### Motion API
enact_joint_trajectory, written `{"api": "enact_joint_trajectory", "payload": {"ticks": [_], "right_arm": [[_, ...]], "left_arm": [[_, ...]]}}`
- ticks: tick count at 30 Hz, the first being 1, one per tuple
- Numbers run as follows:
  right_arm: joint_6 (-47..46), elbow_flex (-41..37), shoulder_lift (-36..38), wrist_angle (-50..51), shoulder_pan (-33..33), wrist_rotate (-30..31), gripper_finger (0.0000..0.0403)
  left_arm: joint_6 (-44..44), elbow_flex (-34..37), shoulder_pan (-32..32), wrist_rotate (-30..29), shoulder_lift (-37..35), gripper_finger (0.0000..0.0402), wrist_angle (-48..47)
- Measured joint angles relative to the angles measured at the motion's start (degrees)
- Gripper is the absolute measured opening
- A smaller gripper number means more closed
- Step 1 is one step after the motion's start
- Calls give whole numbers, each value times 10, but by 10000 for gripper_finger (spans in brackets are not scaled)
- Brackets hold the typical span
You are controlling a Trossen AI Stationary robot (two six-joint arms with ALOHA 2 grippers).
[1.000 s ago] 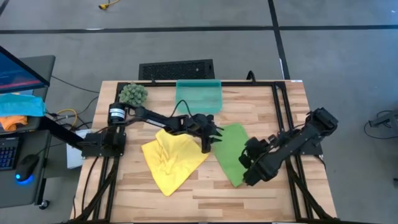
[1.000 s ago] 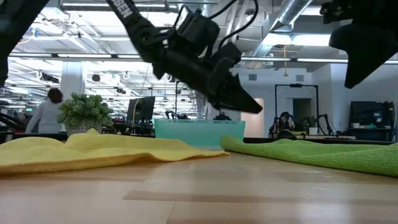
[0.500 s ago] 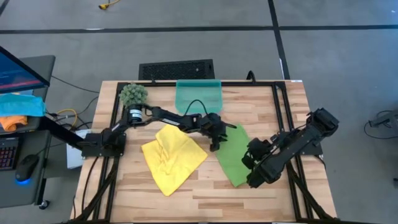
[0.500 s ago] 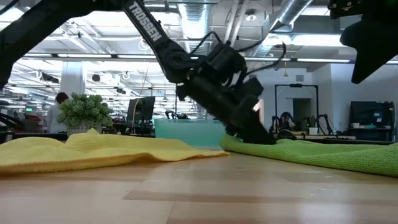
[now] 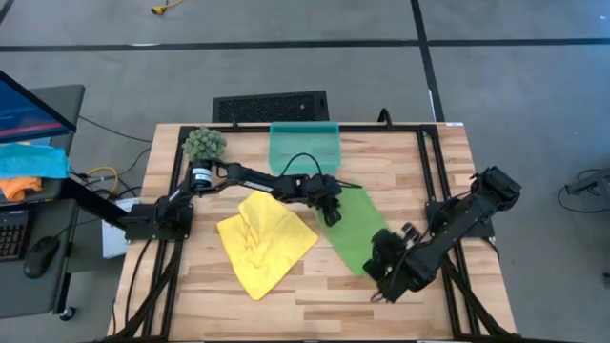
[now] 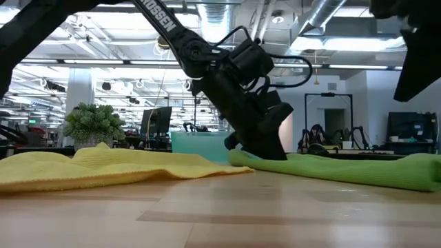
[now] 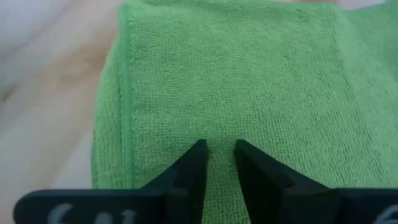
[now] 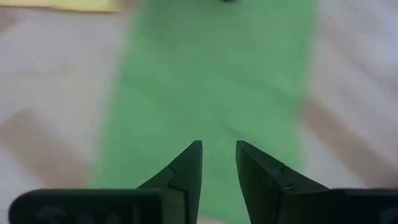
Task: Roll microfiber towels into tight, uniform cylinder then place into a basket
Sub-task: Fold the green microfiber cloth
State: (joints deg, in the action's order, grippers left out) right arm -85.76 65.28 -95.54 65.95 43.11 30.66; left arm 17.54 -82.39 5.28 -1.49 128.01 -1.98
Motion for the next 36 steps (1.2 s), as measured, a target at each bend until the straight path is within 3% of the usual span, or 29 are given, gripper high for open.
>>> {"api": "enact_joint_trajectory", "payload": {"ticks": [8, 24, 36], "right_arm": [[53, 0, -60, -105, -8, 6, 118], [150, 1, -134, -251, -15, -184, 118], [158, 0, -128, -255, -1, -178, 118]], "left_arm": [[-3, 1, -25, 1, 2, 67, 6], [-6, 2, -23, -11, 3, 67, 4], [-51, 3, -20, -9, -1, 67, 0]]}}
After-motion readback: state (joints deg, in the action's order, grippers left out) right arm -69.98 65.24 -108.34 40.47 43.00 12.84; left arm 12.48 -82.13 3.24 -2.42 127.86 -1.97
